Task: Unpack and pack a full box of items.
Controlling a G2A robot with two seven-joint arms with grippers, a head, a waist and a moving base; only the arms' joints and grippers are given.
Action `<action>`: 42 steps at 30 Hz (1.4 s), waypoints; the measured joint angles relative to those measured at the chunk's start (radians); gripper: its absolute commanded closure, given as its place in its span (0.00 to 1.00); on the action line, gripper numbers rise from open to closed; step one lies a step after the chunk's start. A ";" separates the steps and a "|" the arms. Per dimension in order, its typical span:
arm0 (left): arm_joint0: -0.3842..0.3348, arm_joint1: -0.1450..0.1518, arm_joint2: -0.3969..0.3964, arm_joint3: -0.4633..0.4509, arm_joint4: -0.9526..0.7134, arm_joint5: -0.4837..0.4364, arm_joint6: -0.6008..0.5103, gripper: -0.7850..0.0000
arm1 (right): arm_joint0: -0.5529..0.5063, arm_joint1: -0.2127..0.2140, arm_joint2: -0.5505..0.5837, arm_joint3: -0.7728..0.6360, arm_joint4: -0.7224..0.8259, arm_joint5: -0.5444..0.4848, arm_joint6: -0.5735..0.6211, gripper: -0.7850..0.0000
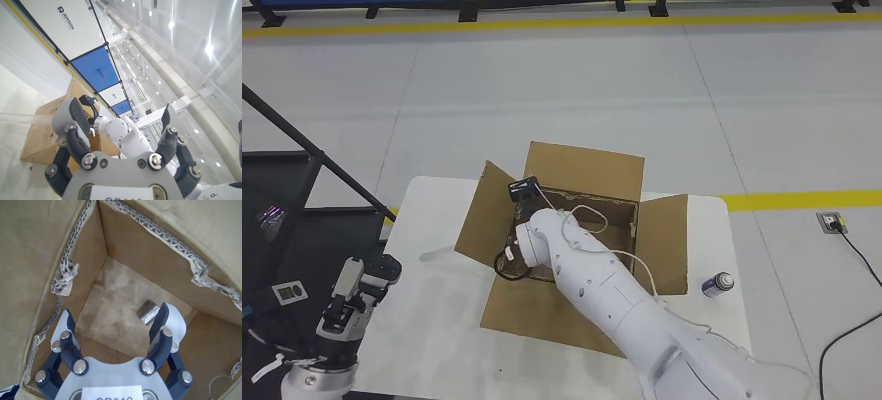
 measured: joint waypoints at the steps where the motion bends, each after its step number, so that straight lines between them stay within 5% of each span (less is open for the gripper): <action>1: -0.004 0.000 0.004 0.000 0.004 0.004 0.000 0.00 | -0.013 0.017 0.012 -0.041 -0.016 0.006 0.007 0.00; 6: -0.020 0.002 0.020 -0.002 0.021 0.020 -0.002 0.00 | -0.118 0.107 0.081 -0.311 -0.139 0.053 0.081 0.00; 13: -0.034 0.004 0.040 -0.008 0.045 0.036 0.005 0.00 | -0.490 0.284 0.305 -1.034 -0.508 -0.018 0.360 0.00; 22: -0.038 0.005 0.065 -0.013 0.060 0.040 0.013 0.00 | -0.841 0.362 0.660 -1.610 -0.657 -0.169 0.421 0.00; 33: -0.088 0.008 0.136 -0.001 0.102 0.068 0.000 0.00 | -0.980 0.401 1.137 -1.685 -0.496 -0.277 0.460 0.00; 37: -0.103 0.008 0.162 0.002 0.122 0.076 0.004 0.00 | -0.986 0.415 1.254 -1.587 -0.433 -0.332 0.498 0.00; 42: -0.118 0.009 0.191 0.007 0.143 0.085 0.011 0.00 | -0.932 0.432 1.269 -1.396 -0.451 -0.384 0.544 0.00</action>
